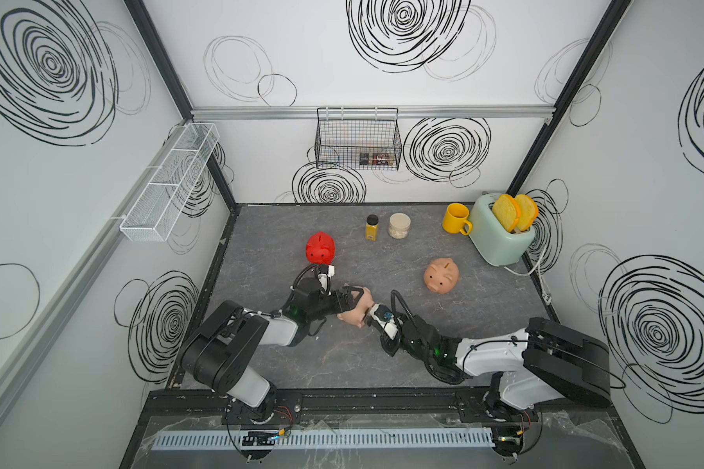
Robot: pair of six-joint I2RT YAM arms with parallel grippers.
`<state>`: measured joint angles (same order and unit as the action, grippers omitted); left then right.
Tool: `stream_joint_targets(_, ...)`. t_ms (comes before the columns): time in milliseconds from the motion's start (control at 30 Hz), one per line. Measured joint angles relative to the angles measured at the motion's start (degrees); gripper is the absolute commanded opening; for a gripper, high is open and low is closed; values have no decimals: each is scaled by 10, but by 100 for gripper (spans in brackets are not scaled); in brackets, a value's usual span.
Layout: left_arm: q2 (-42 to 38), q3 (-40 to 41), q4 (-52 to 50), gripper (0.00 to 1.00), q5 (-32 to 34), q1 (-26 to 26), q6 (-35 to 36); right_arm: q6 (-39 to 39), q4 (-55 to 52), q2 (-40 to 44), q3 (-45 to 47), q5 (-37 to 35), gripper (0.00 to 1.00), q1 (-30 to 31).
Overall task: Open piggy banks
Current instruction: Open the lid on the piggy bank, then place the lid at the center of the board.
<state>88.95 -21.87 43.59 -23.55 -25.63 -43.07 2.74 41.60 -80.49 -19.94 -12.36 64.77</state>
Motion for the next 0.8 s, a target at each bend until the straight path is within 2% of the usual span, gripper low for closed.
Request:
stream_joint_targets(167,-8,-2,-15,96,3,-2,0,90,-118,71,-16,0,0,0)
stream_joint_targets(467,-14,-12,-42,96,9,-7,5,285,-388,131,-118,-10,0,-4)
stream_joint_targets(667,-19,-18,-59,96,20,-14,7,331,-509,171,-153,13,0,-22)
stream_joint_targets(800,-24,-20,-69,96,25,-23,9,335,-575,190,-162,55,0,-88)
